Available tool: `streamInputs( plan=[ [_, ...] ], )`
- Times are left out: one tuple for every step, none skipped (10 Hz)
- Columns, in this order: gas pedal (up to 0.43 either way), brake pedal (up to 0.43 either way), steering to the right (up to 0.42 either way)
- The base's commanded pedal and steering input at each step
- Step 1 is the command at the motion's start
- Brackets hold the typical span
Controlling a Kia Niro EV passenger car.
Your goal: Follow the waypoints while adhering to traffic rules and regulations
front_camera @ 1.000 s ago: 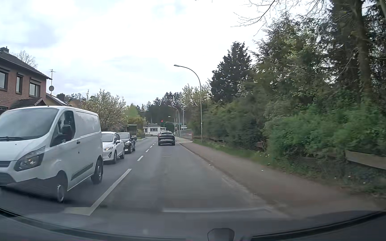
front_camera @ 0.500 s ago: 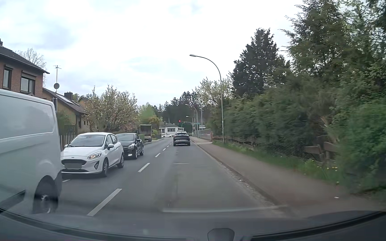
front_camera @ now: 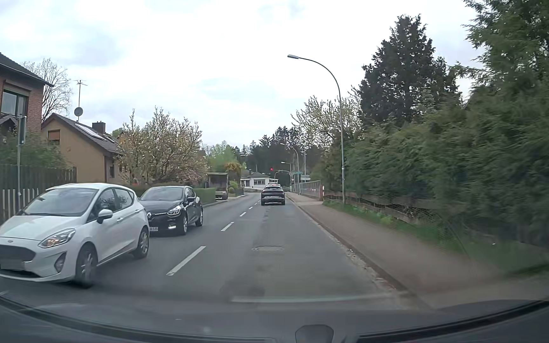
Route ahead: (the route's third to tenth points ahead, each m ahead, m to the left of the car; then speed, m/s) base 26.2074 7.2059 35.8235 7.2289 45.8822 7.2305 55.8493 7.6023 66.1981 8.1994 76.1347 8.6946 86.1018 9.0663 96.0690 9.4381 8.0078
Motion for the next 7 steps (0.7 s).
streamInputs(
  plan=[
    [0.150, 0.000, -0.009],
    [0.138, 0.000, -0.009],
    [0.138, 0.000, -0.010],
    [0.138, 0.000, -0.010],
    [0.138, 0.000, -0.010],
    [0.138, 0.000, -0.010],
    [0.138, 0.000, -0.009]
  ],
)
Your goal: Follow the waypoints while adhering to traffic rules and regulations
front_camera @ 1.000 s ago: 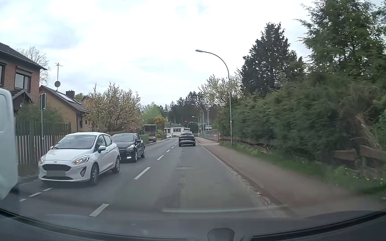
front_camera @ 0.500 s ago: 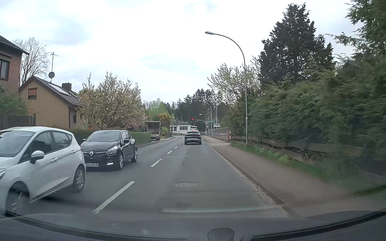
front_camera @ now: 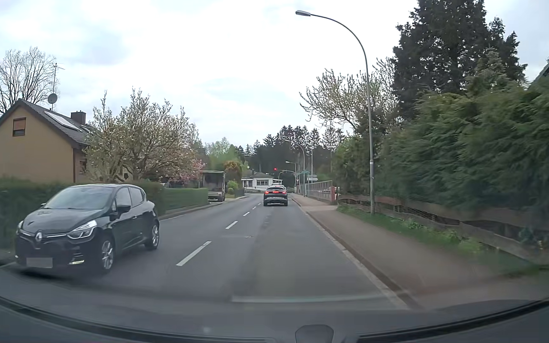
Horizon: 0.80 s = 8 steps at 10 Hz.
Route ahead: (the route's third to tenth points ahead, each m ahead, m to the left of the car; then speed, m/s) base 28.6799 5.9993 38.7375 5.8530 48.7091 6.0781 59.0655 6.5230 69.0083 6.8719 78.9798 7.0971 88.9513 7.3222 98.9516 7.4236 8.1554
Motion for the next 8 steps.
streamInputs(
  plan=[
    [0.138, 0.000, -0.009],
    [0.138, 0.000, -0.009],
    [0.138, 0.000, -0.009],
    [0.138, 0.000, -0.010],
    [0.138, 0.000, -0.009],
    [0.138, 0.000, -0.010],
    [0.138, 0.000, -0.011],
    [0.138, 0.000, -0.011]
  ],
)
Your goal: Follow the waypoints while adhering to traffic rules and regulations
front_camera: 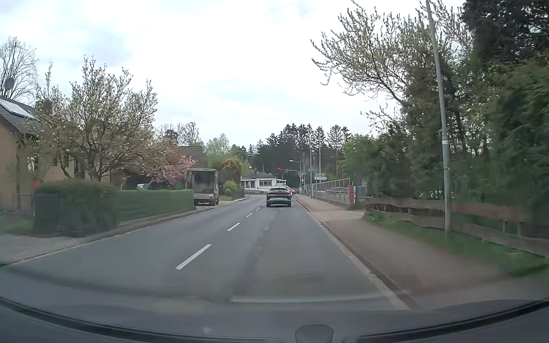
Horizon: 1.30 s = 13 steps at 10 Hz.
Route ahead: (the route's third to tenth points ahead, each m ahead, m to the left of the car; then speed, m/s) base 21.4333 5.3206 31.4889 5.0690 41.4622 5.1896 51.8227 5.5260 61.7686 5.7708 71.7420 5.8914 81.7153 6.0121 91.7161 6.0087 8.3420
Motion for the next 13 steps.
streamInputs(
  plan=[
    [0.138, 0.000, -0.011],
    [0.138, 0.000, -0.011],
    [0.138, 0.000, -0.011],
    [0.138, 0.000, -0.011],
    [0.138, 0.000, -0.011],
    [0.138, 0.000, -0.011],
    [0.138, 0.000, -0.008],
    [0.138, 0.000, -0.006],
    [0.138, 0.000, -0.005],
    [0.138, 0.000, -0.004],
    [0.130, 0.000, -0.004],
    [0.118, 0.000, -0.004],
    [0.118, 0.000, -0.003]
  ],
)
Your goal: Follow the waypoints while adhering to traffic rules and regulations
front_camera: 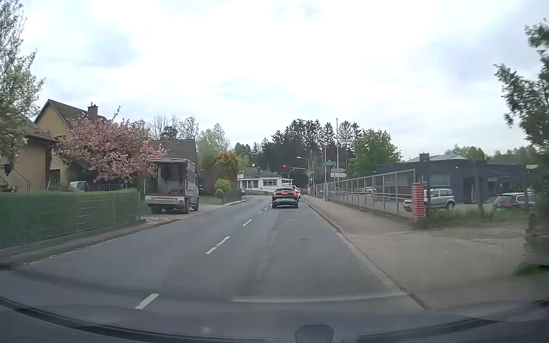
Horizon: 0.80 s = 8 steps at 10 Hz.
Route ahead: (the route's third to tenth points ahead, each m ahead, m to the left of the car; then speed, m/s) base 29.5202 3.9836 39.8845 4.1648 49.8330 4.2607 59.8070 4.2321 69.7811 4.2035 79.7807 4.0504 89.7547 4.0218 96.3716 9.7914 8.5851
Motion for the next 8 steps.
streamInputs(
  plan=[
    [0.110, 0.000, -0.002],
    [0.110, 0.000, -0.002],
    [0.110, 0.000, -0.001],
    [0.110, 0.000, -0.001],
    [0.098, 0.000, -0.001],
    [0.087, 0.000, -0.001],
    [0.079, 0.000, 0.000],
    [0.079, 0.000, 0.000]
  ],
)
